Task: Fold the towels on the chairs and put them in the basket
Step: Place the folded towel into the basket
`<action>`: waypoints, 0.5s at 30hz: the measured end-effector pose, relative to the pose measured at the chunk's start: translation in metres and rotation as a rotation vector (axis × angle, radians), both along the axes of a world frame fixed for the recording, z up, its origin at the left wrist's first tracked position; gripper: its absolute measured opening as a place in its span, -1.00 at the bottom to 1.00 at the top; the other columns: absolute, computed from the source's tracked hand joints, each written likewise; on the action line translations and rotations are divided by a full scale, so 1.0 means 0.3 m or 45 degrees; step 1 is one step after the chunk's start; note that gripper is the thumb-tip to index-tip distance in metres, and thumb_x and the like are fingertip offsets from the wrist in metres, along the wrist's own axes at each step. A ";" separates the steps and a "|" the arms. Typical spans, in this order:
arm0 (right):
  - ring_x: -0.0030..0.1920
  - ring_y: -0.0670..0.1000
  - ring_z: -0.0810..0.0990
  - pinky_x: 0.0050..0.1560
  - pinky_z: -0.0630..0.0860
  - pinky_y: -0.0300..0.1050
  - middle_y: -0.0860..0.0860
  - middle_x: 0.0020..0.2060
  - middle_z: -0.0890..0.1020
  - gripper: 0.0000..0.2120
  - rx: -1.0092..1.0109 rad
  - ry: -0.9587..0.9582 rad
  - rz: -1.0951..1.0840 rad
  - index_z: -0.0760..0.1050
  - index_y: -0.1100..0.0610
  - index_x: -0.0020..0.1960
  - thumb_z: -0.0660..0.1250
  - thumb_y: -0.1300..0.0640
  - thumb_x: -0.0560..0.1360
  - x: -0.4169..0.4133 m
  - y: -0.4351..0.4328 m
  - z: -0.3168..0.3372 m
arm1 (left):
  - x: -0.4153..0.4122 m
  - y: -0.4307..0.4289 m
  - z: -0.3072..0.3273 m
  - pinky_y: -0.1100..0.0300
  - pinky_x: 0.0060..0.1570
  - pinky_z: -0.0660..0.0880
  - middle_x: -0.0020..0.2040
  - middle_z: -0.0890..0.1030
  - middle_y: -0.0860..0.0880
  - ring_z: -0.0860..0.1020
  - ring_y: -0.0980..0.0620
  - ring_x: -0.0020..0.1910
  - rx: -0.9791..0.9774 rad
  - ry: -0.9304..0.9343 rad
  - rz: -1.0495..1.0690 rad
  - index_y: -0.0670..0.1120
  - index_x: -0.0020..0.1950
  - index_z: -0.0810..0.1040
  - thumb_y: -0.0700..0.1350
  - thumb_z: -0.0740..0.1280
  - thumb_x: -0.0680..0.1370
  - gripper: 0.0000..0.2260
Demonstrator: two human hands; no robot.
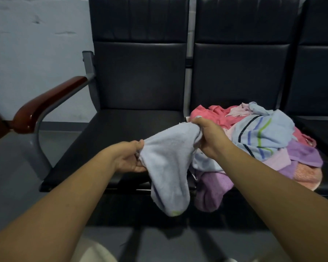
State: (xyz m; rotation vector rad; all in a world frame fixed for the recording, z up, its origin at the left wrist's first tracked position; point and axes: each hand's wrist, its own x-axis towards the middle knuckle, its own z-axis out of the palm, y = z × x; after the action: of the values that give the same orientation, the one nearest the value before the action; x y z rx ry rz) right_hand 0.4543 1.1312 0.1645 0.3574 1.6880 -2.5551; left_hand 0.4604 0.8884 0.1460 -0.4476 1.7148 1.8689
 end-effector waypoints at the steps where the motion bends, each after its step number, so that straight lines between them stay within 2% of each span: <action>1: 0.05 0.15 0.70 0.12 0.63 0.01 0.23 0.07 0.69 -0.65 0.001 -0.014 -0.016 0.56 0.39 0.19 0.38 0.21 0.47 -0.004 0.009 -0.006 | 0.006 -0.005 0.010 -0.02 -0.04 0.59 -0.12 0.59 -0.10 0.59 -0.05 -0.15 0.003 0.007 0.001 -0.09 0.10 0.49 0.02 0.19 0.70 -0.81; 4: 0.04 0.12 0.71 0.14 0.62 -0.01 0.21 0.05 0.69 -0.74 0.000 -0.014 -0.001 0.59 0.36 0.13 0.40 0.22 0.51 0.006 0.015 -0.001 | 0.019 -0.011 0.025 0.00 -0.01 0.51 -0.06 0.61 -0.11 0.55 -0.08 -0.08 -0.056 0.124 0.120 -0.14 0.09 0.54 -0.08 0.21 0.69 -0.82; 5: 0.02 0.10 0.71 0.09 0.63 -0.04 0.20 0.04 0.70 -0.75 -0.007 -0.006 0.013 0.60 0.35 0.13 0.40 0.21 0.51 0.009 0.010 0.004 | 0.024 -0.011 0.033 0.03 -0.06 0.50 -0.08 0.58 -0.13 0.52 -0.09 -0.10 -0.043 0.167 0.183 -0.17 0.06 0.57 -0.15 0.21 0.67 -0.83; 7: 0.02 0.09 0.71 0.02 0.63 -0.08 0.19 0.03 0.70 -0.72 -0.030 0.024 0.037 0.59 0.32 0.15 0.40 0.16 0.53 0.020 -0.004 0.021 | 0.033 -0.017 0.049 0.15 -0.28 0.47 -0.27 0.54 -0.12 0.47 -0.02 -0.30 0.040 0.254 0.292 -0.22 -0.03 0.59 -0.26 0.17 0.63 -0.80; 8: 0.03 0.09 0.71 0.03 0.62 -0.07 0.18 0.02 0.70 -0.72 -0.042 0.037 0.052 0.59 0.31 0.15 0.40 0.12 0.54 0.025 -0.010 0.034 | 0.035 -0.028 0.062 0.20 -0.36 0.49 -0.32 0.57 -0.10 0.49 0.01 -0.36 0.079 0.295 0.363 -0.24 -0.05 0.60 -0.29 0.15 0.61 -0.77; 9: 0.04 0.10 0.70 0.07 0.62 -0.04 0.18 -0.01 0.70 -0.73 -0.064 0.037 0.057 0.60 0.27 0.10 0.40 0.08 0.55 0.030 -0.011 0.046 | 0.037 -0.037 0.076 0.20 -0.39 0.55 -0.30 0.63 -0.12 0.56 -0.01 -0.33 0.127 0.333 0.451 -0.26 -0.05 0.61 -0.30 0.14 0.61 -0.76; 12: -0.02 0.10 0.69 0.11 0.62 0.01 0.13 -0.13 0.70 -0.77 -0.111 0.024 0.005 0.58 0.17 -0.07 0.39 -0.01 0.56 0.045 -0.004 0.097 | 0.023 -0.077 0.123 0.12 -0.27 0.61 -0.04 0.64 -0.17 0.62 -0.07 -0.14 0.323 0.396 0.681 -0.22 0.12 0.55 -0.26 0.11 0.63 -0.77; 13: -0.02 0.09 0.70 0.09 0.62 0.00 0.12 -0.13 0.70 -0.77 -0.057 0.035 -0.021 0.58 0.16 -0.06 0.39 -0.02 0.56 0.046 0.003 0.115 | 0.020 -0.092 0.147 0.09 -0.20 0.60 -0.01 0.62 -0.17 0.61 -0.06 -0.12 0.418 0.403 0.718 -0.21 0.16 0.53 -0.24 0.10 0.64 -0.76; 15: -0.01 0.09 0.70 0.07 0.62 -0.02 0.08 -0.15 0.71 -0.79 0.100 0.080 -0.074 0.59 0.15 -0.06 0.39 -0.01 0.54 0.051 0.017 0.158 | 0.032 -0.117 0.195 0.08 -0.09 0.58 -0.02 0.61 -0.17 0.60 -0.07 -0.09 0.521 0.421 0.699 -0.21 0.10 0.54 -0.24 0.08 0.63 -0.76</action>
State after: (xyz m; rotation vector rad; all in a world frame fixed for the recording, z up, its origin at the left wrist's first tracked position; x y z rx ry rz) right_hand 0.4696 1.1363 0.2119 0.3386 1.8303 -2.5717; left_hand 0.4698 0.8533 0.2046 -0.4960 1.4266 2.7485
